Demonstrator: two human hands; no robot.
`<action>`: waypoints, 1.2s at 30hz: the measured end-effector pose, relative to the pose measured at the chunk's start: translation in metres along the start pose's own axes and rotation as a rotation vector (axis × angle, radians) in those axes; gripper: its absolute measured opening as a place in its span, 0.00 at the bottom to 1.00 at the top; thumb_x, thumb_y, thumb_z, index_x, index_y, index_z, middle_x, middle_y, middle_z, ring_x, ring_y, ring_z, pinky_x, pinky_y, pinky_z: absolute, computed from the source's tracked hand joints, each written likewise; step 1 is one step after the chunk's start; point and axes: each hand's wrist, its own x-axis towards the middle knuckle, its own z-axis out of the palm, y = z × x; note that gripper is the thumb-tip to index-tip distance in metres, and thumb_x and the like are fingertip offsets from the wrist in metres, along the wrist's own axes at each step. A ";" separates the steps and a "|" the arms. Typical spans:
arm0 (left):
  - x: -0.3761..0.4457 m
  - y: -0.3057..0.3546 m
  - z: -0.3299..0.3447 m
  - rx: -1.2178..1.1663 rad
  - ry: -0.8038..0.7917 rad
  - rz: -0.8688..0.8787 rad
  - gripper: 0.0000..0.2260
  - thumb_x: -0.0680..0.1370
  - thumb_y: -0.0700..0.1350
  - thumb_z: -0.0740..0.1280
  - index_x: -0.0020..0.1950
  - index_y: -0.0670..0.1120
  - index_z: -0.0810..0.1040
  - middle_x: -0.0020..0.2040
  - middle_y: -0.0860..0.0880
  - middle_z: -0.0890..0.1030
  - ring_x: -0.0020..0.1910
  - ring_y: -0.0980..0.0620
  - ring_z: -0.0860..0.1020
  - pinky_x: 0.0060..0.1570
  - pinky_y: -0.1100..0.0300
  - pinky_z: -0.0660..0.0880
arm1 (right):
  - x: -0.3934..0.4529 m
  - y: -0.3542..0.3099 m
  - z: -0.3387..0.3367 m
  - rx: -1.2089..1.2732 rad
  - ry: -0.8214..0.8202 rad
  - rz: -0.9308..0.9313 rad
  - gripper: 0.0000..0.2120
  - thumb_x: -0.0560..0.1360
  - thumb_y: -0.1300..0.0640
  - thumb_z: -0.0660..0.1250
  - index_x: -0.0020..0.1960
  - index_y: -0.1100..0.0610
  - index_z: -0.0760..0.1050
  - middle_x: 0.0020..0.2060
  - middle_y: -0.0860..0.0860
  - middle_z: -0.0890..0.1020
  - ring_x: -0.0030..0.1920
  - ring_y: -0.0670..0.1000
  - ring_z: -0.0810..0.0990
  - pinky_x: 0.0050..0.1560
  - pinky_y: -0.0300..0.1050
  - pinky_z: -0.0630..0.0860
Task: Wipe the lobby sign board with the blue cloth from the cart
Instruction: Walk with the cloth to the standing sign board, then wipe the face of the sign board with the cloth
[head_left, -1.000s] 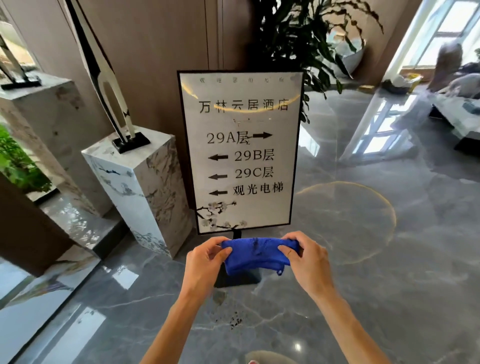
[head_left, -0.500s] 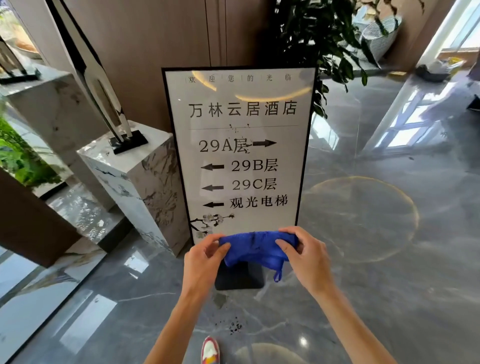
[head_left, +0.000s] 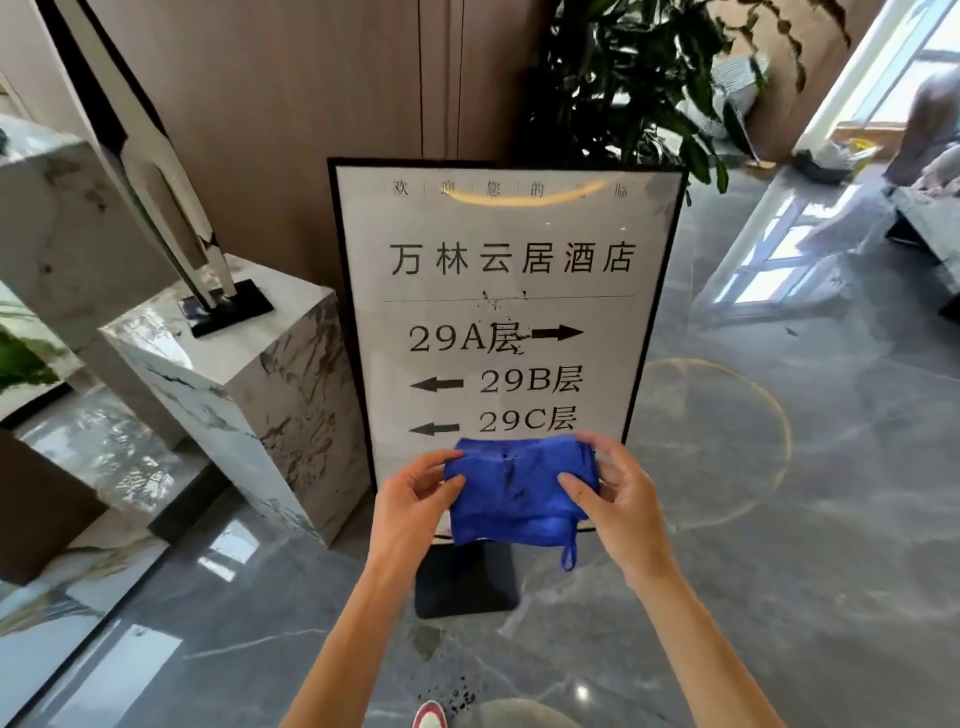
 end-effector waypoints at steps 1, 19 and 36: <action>0.007 0.000 -0.002 -0.013 -0.014 -0.009 0.12 0.78 0.33 0.69 0.58 0.45 0.84 0.48 0.44 0.88 0.51 0.46 0.86 0.47 0.56 0.83 | 0.005 -0.001 0.005 0.070 0.019 0.056 0.26 0.73 0.66 0.74 0.66 0.47 0.72 0.50 0.52 0.87 0.50 0.50 0.87 0.47 0.46 0.84; 0.050 -0.012 0.016 -0.235 -0.148 -0.129 0.22 0.79 0.25 0.61 0.57 0.48 0.85 0.56 0.44 0.86 0.56 0.45 0.84 0.48 0.59 0.82 | 0.037 0.034 0.030 0.935 -0.311 0.638 0.25 0.75 0.49 0.73 0.67 0.62 0.77 0.68 0.65 0.76 0.68 0.66 0.75 0.65 0.64 0.73; 0.070 0.004 0.052 -0.196 -0.207 -0.140 0.21 0.79 0.27 0.62 0.55 0.50 0.87 0.57 0.43 0.86 0.56 0.44 0.83 0.54 0.51 0.78 | 0.065 0.024 -0.023 0.813 -0.435 0.577 0.25 0.76 0.57 0.70 0.71 0.64 0.72 0.68 0.65 0.75 0.69 0.63 0.75 0.61 0.57 0.78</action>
